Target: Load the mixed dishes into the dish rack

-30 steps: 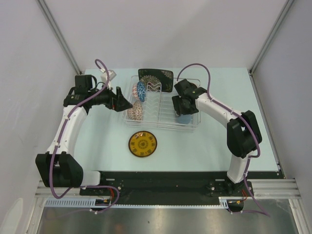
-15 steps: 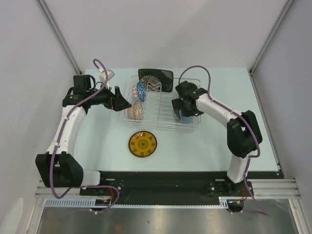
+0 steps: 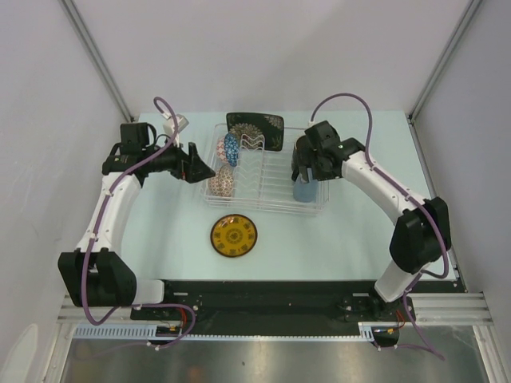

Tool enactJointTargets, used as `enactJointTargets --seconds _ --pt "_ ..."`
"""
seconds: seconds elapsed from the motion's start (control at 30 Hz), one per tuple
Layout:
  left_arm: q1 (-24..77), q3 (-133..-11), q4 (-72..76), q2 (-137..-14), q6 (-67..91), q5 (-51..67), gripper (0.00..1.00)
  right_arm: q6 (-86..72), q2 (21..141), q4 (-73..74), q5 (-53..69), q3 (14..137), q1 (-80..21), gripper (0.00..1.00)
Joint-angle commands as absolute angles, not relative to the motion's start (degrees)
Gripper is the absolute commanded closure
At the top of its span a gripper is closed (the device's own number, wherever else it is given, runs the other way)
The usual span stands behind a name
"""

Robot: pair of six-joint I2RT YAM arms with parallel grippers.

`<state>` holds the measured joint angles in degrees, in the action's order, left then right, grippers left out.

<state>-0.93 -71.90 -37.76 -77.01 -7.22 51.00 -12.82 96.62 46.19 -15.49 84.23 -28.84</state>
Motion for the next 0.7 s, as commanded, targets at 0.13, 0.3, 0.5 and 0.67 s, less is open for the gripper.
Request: enactJointTargets --seconds 0.13,0.3,0.5,0.67 --pt "-1.23 -67.52 -46.49 -74.45 -34.05 38.19 0.03 -12.30 89.66 48.43 -17.50 84.81 -26.54 0.00" --pt "-0.62 -62.67 -50.88 -74.44 -44.63 32.61 0.04 -14.15 82.89 47.90 -9.35 84.20 -26.63 0.00" --pt "4.04 -55.74 -52.39 -73.04 -53.51 28.40 0.08 -14.85 71.03 44.57 12.24 75.10 -27.60 0.00" --pt "8.34 -47.47 -46.43 -71.28 -57.48 24.18 0.09 -18.28 61.37 36.31 21.86 62.25 -28.48 0.00"
